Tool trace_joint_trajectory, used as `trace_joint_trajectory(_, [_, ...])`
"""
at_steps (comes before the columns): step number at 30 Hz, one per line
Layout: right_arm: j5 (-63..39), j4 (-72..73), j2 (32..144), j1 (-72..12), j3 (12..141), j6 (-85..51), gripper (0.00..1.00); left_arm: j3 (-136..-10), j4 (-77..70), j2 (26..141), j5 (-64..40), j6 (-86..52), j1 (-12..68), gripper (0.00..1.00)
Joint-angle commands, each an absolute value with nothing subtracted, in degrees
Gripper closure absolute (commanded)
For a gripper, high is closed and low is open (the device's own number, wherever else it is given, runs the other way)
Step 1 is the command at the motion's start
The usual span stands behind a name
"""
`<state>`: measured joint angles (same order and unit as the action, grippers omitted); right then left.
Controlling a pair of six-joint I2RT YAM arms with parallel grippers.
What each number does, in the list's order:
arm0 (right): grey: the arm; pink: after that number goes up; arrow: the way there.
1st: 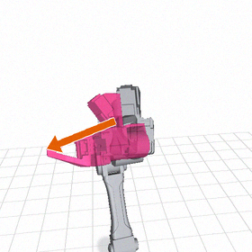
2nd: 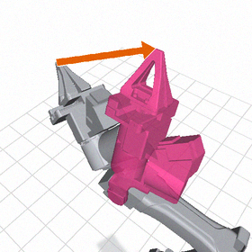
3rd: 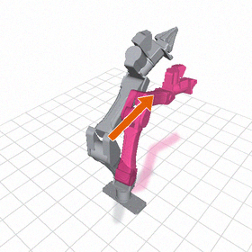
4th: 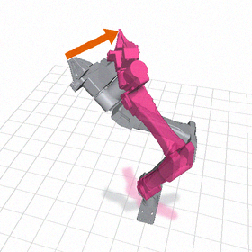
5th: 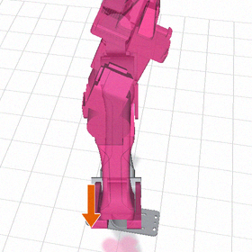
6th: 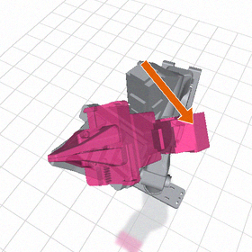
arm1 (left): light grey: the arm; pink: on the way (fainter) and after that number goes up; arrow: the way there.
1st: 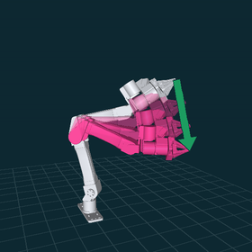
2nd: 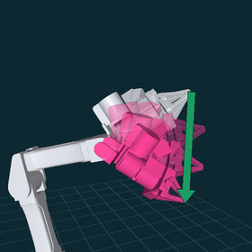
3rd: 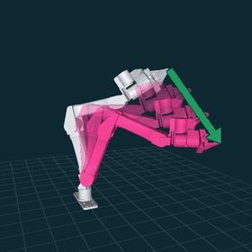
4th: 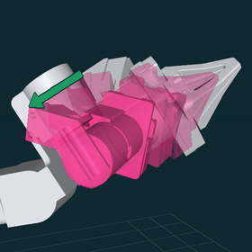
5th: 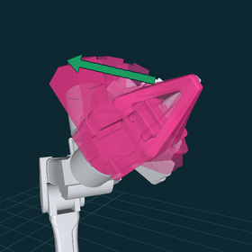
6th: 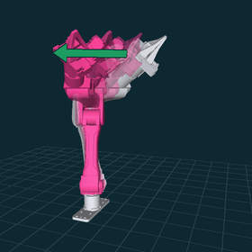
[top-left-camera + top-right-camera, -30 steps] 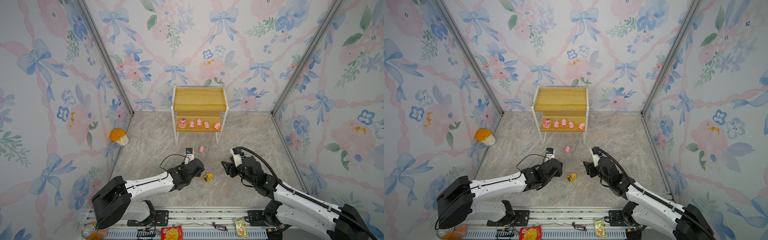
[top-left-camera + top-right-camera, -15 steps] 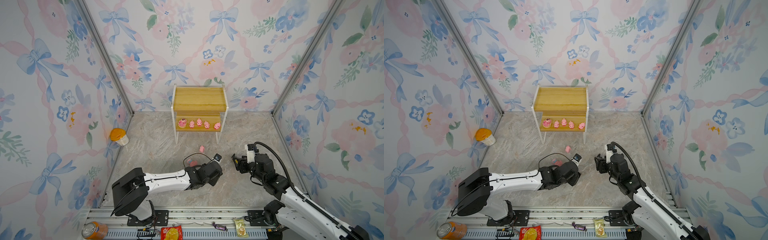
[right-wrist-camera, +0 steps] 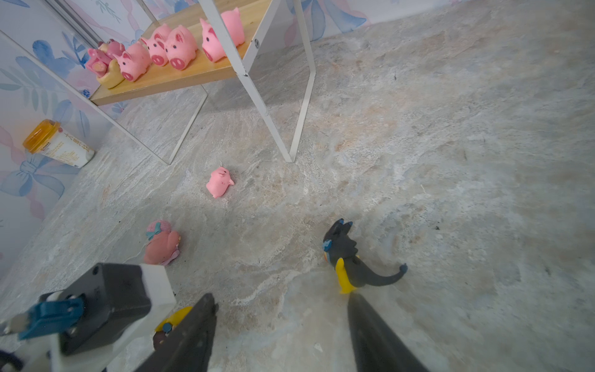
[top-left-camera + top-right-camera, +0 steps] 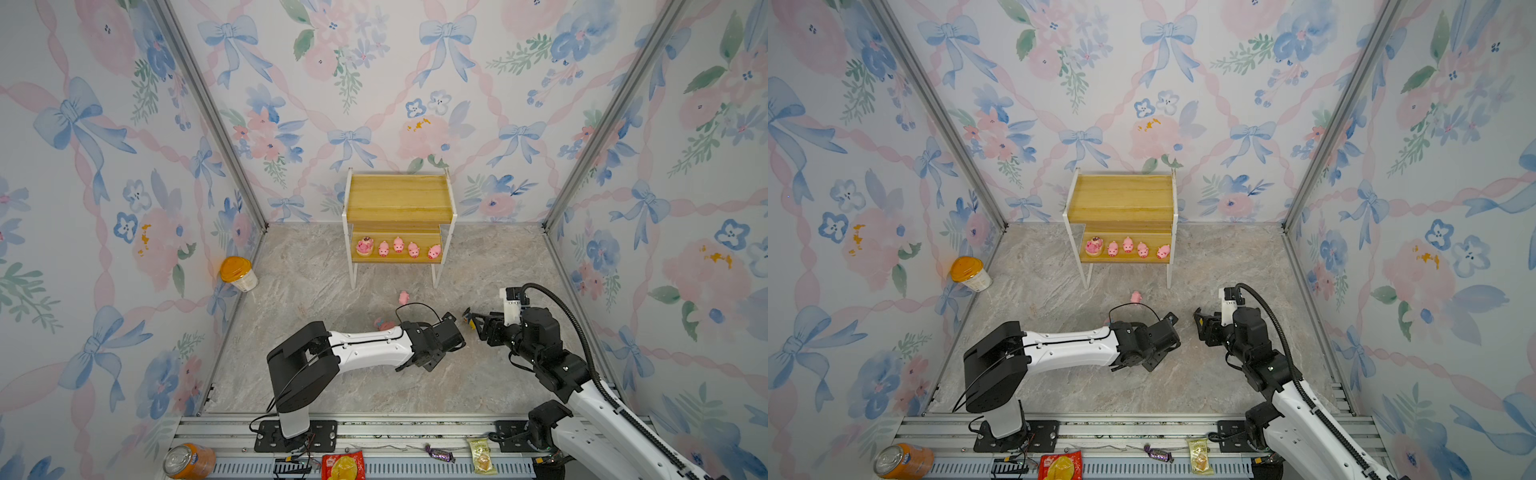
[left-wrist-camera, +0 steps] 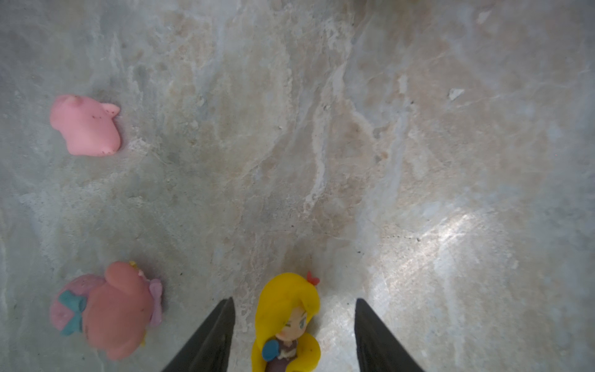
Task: Organize plastic toys on shelves
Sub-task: Pick up the plastic toy from the center of the table.
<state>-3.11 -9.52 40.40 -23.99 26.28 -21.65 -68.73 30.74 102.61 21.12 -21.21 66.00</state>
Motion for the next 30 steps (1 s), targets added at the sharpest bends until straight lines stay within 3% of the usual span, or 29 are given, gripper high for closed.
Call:
trace_joint_trajectory(1, [-4.4,-9.7,40.3,-23.3,26.3,-21.8,0.32,-70.4,36.4,104.9,23.8,-21.9,66.3,0.39])
trace_joint_trajectory(30, [-4.1,-8.7,38.5,-23.2,25.8,-21.8,0.31,-76.3,44.2,114.0,30.0,-27.9,69.2,0.38])
